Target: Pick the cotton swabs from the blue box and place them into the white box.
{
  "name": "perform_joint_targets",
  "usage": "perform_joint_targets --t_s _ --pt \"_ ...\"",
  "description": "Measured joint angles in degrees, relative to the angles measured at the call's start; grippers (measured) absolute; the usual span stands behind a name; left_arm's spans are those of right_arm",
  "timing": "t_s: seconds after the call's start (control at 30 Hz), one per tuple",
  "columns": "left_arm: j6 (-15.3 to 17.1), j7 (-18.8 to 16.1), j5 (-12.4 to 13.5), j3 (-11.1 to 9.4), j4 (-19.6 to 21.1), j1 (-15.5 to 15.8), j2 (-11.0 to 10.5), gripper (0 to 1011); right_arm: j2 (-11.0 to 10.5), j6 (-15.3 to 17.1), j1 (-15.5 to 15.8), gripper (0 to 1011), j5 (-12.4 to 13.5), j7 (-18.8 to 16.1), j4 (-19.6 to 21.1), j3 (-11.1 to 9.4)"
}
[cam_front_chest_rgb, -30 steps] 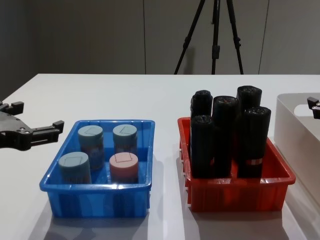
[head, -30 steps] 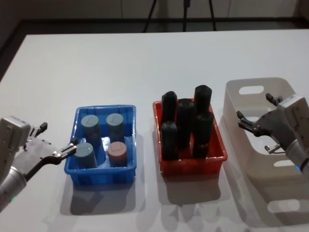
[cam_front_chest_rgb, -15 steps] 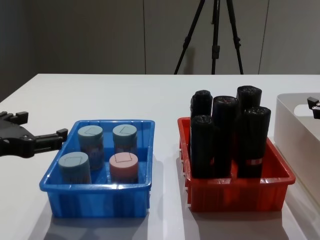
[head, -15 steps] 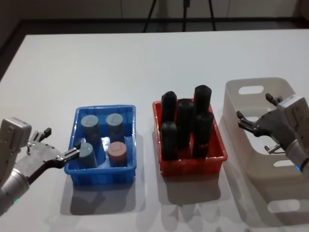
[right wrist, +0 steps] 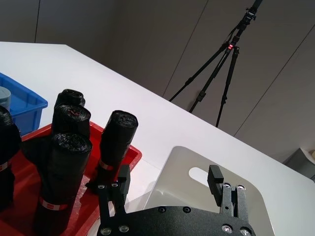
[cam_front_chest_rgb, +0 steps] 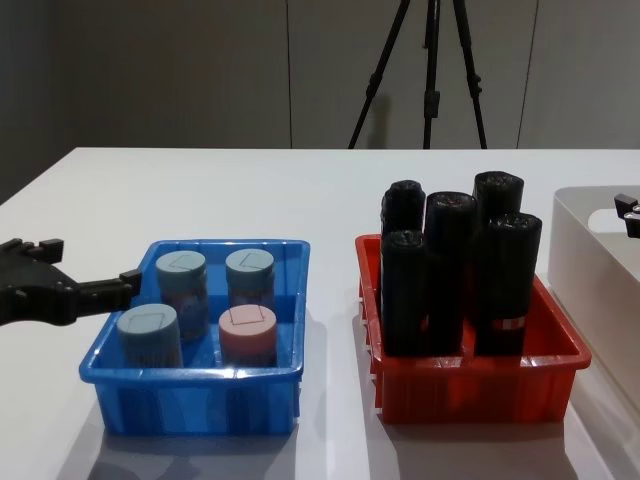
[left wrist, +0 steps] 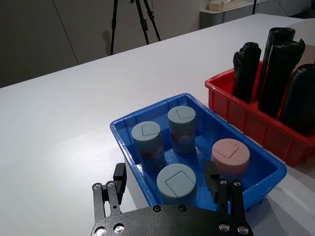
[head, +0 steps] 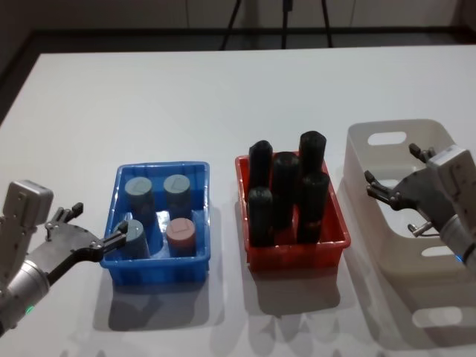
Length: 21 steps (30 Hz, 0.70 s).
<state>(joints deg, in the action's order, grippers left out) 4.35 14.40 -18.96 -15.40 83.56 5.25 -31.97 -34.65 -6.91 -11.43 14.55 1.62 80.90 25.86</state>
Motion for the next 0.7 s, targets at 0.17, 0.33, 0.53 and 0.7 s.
perform_joint_targets --t_s 0.17,0.33,0.53,0.7 --pt "1.0 0.5 0.8 -0.2 -0.4 0.4 0.6 1001 0.0 0.0 0.0 1001 0.0 0.0 0.0 0.0" --pt "1.6 1.2 1.5 -0.4 -1.0 0.8 1.4 1001 0.0 0.0 0.0 1001 0.0 0.0 0.0 0.0" --pt "2.4 1.9 2.0 -0.2 -1.9 1.5 2.3 1001 0.0 0.0 0.0 1001 0.0 0.0 0.0 0.0" --pt "3.2 2.3 2.1 0.2 -3.0 2.1 3.2 1001 0.0 0.0 0.0 1001 0.0 0.0 0.0 0.0"
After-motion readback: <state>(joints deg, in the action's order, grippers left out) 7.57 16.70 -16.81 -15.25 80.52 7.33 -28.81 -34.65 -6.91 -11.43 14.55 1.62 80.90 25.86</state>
